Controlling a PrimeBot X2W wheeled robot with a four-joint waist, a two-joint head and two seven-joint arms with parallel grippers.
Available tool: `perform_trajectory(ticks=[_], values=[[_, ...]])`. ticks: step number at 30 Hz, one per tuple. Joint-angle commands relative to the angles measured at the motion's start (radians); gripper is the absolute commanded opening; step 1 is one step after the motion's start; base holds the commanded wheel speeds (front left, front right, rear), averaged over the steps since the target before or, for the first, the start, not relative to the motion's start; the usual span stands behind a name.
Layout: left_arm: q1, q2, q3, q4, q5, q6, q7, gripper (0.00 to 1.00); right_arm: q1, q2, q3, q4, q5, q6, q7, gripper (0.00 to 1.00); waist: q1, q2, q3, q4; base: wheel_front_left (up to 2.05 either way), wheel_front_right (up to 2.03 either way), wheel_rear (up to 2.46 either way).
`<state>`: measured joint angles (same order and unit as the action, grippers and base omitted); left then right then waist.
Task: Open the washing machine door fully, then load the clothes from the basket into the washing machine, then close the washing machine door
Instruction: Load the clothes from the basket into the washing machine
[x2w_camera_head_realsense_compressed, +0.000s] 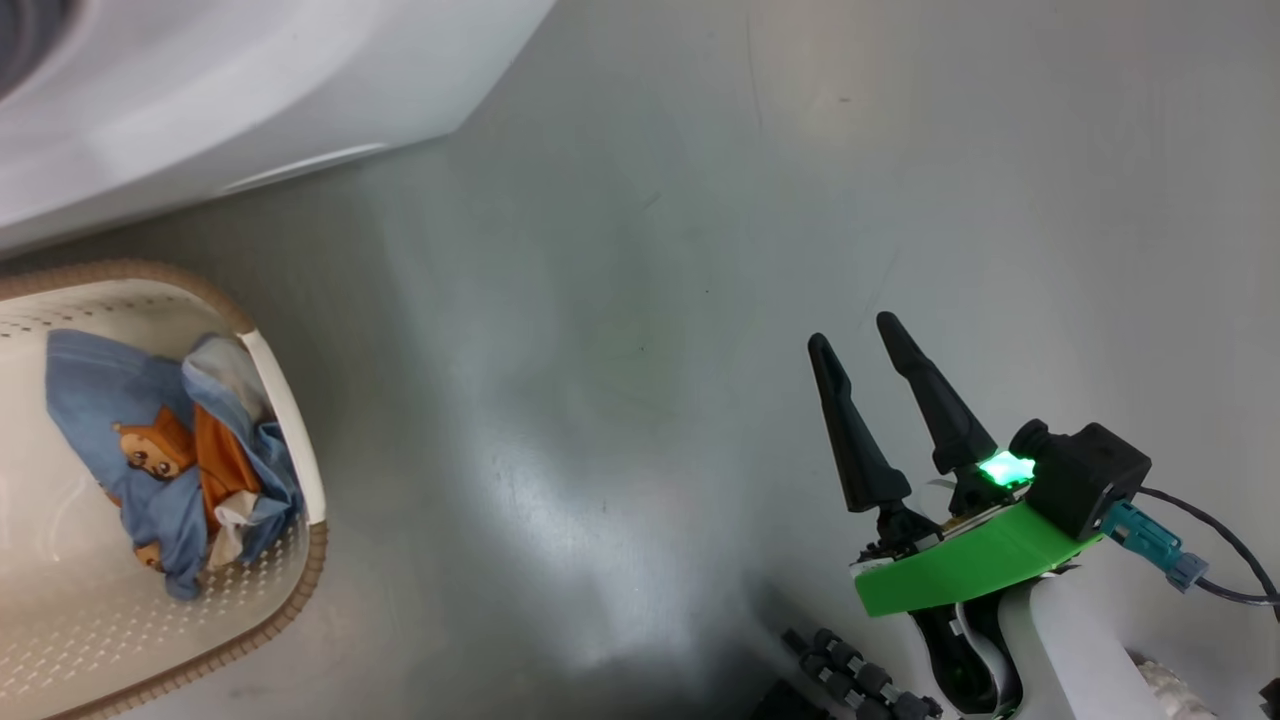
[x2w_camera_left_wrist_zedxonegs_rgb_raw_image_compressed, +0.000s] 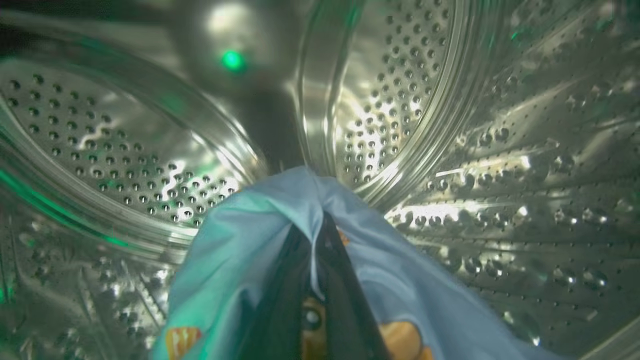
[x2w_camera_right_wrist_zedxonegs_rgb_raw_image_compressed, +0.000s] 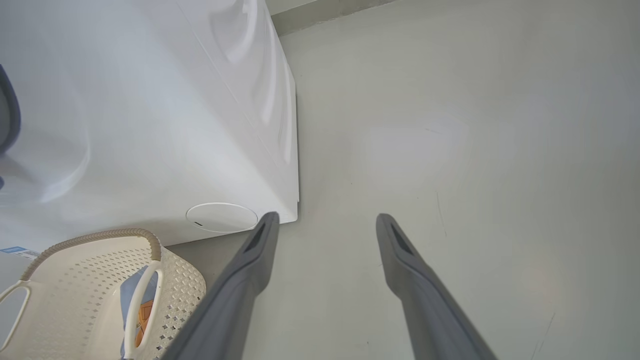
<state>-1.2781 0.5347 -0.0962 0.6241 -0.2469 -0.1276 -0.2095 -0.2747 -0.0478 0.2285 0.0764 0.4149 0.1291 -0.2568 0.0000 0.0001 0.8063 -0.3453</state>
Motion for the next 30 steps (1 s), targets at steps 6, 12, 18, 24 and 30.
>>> perform_trajectory(ticks=[6, 12, 18, 24, 30], values=[[-0.07, 0.048, -0.003, -0.079, 0.054, 0.003, -0.051, 0.0, 0.001, -0.002, 0.036, -0.018, 0.01, 0.002, -0.005, 1.0, 0.0, -0.0001, 0.013, -0.007, 0.0, 0.0, 0.0], [-0.007, 0.017, 0.029, -0.078, 0.05, 0.014, -0.052, 1.0, -0.006, -0.002, 0.036, -0.003, 0.013, 0.002, -0.005, 1.0, 0.0, -0.0001, 0.003, 0.003, 0.0, 0.0, 0.0], [0.037, -0.013, 0.034, -0.022, 0.036, 0.014, -0.052, 1.0, -0.008, -0.002, 0.024, 0.007, 0.005, 0.002, -0.005, 1.0, 0.0, -0.0001, -0.021, 0.029, 0.0, 0.0, 0.0], [0.071, -0.047, 0.02, 0.023, 0.025, 0.013, -0.052, 1.0, -0.009, -0.002, 0.008, 0.018, -0.009, 0.002, -0.005, 1.0, 0.0, -0.0001, -0.062, 0.064, 0.0, 0.0, 0.0], [0.105, -0.074, 0.014, 0.032, 0.015, 0.012, -0.052, 1.0, -0.009, -0.002, -0.001, 0.035, -0.02, 0.002, -0.005, 1.0, 0.0, -0.0001, -0.109, 0.094, 0.0, 0.0, 0.0]])
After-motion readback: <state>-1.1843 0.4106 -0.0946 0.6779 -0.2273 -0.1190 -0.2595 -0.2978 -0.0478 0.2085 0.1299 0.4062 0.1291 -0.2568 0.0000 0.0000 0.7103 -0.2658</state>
